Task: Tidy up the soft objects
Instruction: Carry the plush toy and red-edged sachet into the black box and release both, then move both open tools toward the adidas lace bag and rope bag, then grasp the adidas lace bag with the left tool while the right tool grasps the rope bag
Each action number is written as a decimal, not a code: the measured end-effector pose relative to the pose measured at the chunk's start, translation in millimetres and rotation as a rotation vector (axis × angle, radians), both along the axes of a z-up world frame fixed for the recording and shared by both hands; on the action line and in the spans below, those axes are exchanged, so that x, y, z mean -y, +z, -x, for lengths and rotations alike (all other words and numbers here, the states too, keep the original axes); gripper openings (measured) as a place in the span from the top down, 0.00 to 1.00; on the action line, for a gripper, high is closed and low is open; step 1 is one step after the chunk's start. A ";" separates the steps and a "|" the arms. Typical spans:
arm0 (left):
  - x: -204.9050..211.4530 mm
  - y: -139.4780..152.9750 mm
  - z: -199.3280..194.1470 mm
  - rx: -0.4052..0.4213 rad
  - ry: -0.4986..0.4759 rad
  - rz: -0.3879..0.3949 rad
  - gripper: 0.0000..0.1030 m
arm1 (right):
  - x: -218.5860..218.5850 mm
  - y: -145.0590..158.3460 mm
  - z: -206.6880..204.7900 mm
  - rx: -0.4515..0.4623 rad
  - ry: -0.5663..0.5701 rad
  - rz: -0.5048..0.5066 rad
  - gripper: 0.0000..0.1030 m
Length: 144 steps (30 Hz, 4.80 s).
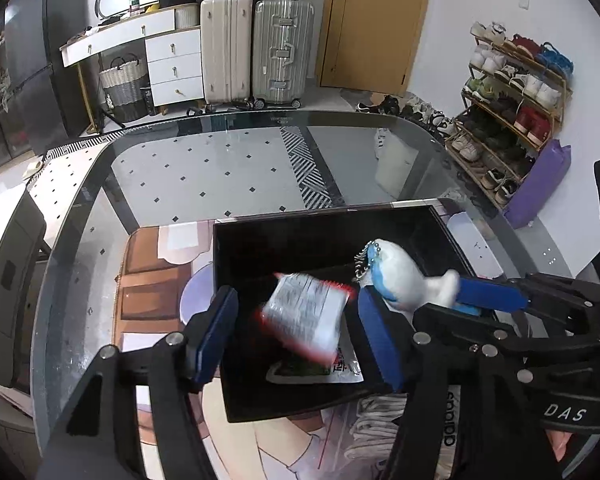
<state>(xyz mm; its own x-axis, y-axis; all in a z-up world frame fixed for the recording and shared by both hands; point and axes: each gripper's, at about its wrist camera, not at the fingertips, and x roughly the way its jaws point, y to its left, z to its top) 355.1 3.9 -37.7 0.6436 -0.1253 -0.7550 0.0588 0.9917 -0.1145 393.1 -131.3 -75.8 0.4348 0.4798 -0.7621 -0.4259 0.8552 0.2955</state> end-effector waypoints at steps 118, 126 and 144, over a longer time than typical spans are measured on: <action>-7.4 -53.2 92.6 -0.263 -0.089 -0.125 0.58 | -29.0 -46.1 102.7 -0.245 0.130 0.081 0.30; -17.3 -54.6 95.4 -0.258 -0.079 -0.119 0.57 | -63.8 -55.4 100.6 -0.141 0.166 0.233 0.31; -24.2 -60.2 97.0 -0.267 -0.067 -0.140 0.35 | -59.5 -67.9 101.7 -0.186 0.196 0.160 0.28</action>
<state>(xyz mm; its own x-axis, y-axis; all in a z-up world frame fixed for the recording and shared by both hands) 258.1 28.1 -97.8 0.4140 -0.0434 -0.9092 0.1107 0.9938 0.0029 291.4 -71.8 -143.7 0.1914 0.4087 -0.8924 -0.5387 0.8038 0.2526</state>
